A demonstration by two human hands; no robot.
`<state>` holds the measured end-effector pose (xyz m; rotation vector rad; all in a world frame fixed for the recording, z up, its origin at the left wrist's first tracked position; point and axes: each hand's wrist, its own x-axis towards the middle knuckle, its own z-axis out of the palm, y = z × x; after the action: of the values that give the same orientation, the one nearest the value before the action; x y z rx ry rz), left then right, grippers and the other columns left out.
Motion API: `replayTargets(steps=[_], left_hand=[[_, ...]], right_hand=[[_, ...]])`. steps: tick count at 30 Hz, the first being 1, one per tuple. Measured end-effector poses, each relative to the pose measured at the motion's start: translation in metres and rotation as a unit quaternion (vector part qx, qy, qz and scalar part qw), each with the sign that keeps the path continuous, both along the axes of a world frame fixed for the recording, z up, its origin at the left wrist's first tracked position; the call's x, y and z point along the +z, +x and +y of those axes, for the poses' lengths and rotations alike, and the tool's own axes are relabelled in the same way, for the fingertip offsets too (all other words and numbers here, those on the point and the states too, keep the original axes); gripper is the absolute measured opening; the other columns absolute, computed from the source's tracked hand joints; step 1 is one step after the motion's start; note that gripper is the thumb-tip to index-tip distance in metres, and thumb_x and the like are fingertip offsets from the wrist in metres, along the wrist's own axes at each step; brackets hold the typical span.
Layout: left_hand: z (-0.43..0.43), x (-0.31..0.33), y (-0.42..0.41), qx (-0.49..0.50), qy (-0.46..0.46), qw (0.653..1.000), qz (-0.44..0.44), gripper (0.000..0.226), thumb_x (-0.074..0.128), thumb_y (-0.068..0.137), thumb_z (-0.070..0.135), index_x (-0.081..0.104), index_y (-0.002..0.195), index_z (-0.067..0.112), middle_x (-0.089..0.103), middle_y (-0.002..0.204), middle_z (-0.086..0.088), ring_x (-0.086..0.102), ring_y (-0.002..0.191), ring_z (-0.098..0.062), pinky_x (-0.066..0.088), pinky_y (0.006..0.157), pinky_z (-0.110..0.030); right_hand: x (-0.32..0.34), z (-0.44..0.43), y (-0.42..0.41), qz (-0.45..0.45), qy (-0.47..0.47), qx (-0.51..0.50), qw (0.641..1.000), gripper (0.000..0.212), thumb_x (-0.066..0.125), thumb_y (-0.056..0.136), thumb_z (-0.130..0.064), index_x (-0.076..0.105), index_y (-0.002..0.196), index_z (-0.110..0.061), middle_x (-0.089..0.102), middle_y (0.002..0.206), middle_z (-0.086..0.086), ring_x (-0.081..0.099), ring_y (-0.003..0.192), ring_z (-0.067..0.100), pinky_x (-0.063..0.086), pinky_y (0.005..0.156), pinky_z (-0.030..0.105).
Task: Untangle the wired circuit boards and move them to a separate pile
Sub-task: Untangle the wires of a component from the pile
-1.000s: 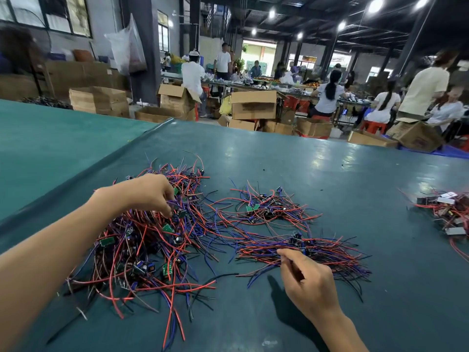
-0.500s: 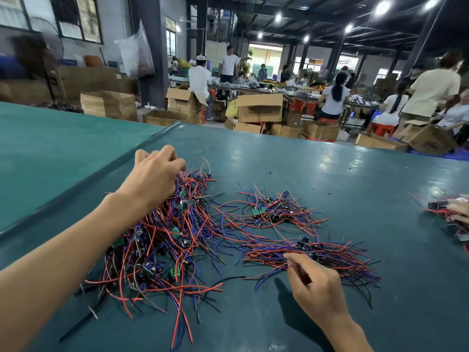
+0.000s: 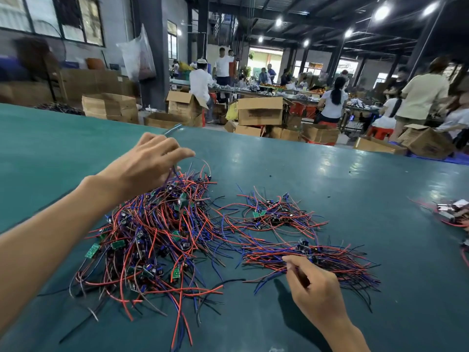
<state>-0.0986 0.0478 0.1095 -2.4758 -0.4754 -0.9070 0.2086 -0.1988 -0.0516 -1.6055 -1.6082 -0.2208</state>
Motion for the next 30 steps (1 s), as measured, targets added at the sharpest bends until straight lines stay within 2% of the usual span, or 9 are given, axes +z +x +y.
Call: replayTargets(steps=[3,7,12,17,19,21,26,28,30], left_hand=[[-0.005,0.0,0.0,-0.009,-0.112,0.991,-0.068,0.063,0.079,0.077,-0.005,0.057,0.133,0.012,0.063,0.094,-0.005,0.063,0.081,-0.032,0.056,0.077,-0.049],[-0.004,-0.002,-0.003,0.022,-0.159,0.978,-0.136,0.059,0.078,0.083,0.004,0.052,0.135,0.011,0.065,0.094,-0.002,0.064,0.075,-0.028,0.058,0.073,-0.047],[-0.005,0.005,0.0,0.072,-0.054,0.986,-0.141,0.015,0.07,0.094,0.011,0.067,0.102,0.0,0.067,0.086,-0.016,0.066,0.075,-0.039,0.056,0.061,-0.048],[0.0,0.023,0.003,0.222,-0.233,0.934,-0.153,0.032,0.057,0.102,0.031,0.068,0.086,0.005,0.067,0.077,-0.014,0.065,0.077,-0.039,0.05,0.067,-0.04],[-0.008,0.023,0.008,0.215,-0.377,0.885,-0.167,0.041,0.058,0.1,0.037,0.065,0.072,0.007,0.063,0.061,-0.006,0.066,0.054,-0.022,0.045,0.057,-0.028],[-0.024,0.007,0.024,0.134,-0.548,0.802,-0.194,0.04,0.061,0.1,0.034,0.068,0.077,0.002,0.058,0.063,-0.007,0.057,0.045,-0.017,0.049,0.057,-0.026],[-0.075,-0.076,0.071,-0.06,-0.849,0.478,-0.219,0.02,0.056,0.101,0.005,0.062,0.116,-0.007,0.069,0.086,-0.013,0.057,0.06,-0.011,0.052,0.054,-0.024],[-0.091,-0.11,0.088,-0.087,-0.868,0.422,-0.248,0.023,0.056,0.1,0.003,0.058,0.122,-0.003,0.074,0.091,-0.016,0.057,0.061,-0.011,0.046,0.049,-0.02],[-0.104,-0.135,0.101,-0.11,-0.859,0.41,-0.285,0.016,0.057,0.1,0.009,0.06,0.114,0.001,0.076,0.093,-0.015,0.055,0.059,-0.008,0.037,0.045,-0.016]], right_hand=[[-0.001,0.0,-0.001,0.062,-0.021,-0.026,0.998,0.039,0.068,0.09,-0.001,0.065,0.125,-0.019,0.036,0.05,-0.016,0.035,0.044,0.0,0.031,0.048,0.011],[-0.003,0.001,-0.001,0.108,-0.016,-0.048,0.993,0.056,0.065,0.091,-0.005,0.049,0.139,-0.027,0.034,0.054,-0.006,0.03,0.047,0.005,0.034,0.052,0.017],[-0.003,0.002,-0.001,0.105,-0.028,-0.049,0.993,0.06,0.065,0.091,-0.007,0.046,0.141,-0.033,0.034,0.055,-0.006,0.031,0.047,0.006,0.038,0.053,0.019],[0.0,-0.001,-0.003,0.08,-0.042,-0.03,0.995,0.053,0.067,0.09,-0.002,0.055,0.135,-0.026,0.039,0.054,-0.008,0.034,0.044,0.004,0.037,0.05,0.016],[0.002,-0.002,-0.003,0.058,-0.053,-0.026,0.997,0.043,0.07,0.088,-0.002,0.064,0.123,-0.026,0.046,0.056,-0.014,0.038,0.043,0.002,0.031,0.047,0.01],[0.002,-0.001,-0.001,0.032,-0.053,-0.023,0.998,0.036,0.073,0.084,0.002,0.071,0.11,-0.022,0.048,0.055,-0.021,0.04,0.042,-0.001,0.027,0.046,0.006],[-0.004,0.01,-0.006,0.055,-0.013,0.018,0.998,0.034,0.073,0.084,0.005,0.075,0.102,-0.024,0.069,0.078,-0.025,0.064,0.065,-0.005,0.044,0.058,0.008],[0.0,0.016,-0.019,0.134,-0.013,0.028,0.991,0.03,0.072,0.09,-0.004,0.075,0.1,-0.032,0.072,0.078,-0.018,0.067,0.064,0.003,0.049,0.059,0.015],[0.008,0.028,-0.035,0.245,-0.054,0.028,0.968,0.016,0.069,0.094,-0.022,0.076,0.095,-0.037,0.069,0.066,-0.007,0.063,0.05,0.012,0.051,0.048,0.027]])
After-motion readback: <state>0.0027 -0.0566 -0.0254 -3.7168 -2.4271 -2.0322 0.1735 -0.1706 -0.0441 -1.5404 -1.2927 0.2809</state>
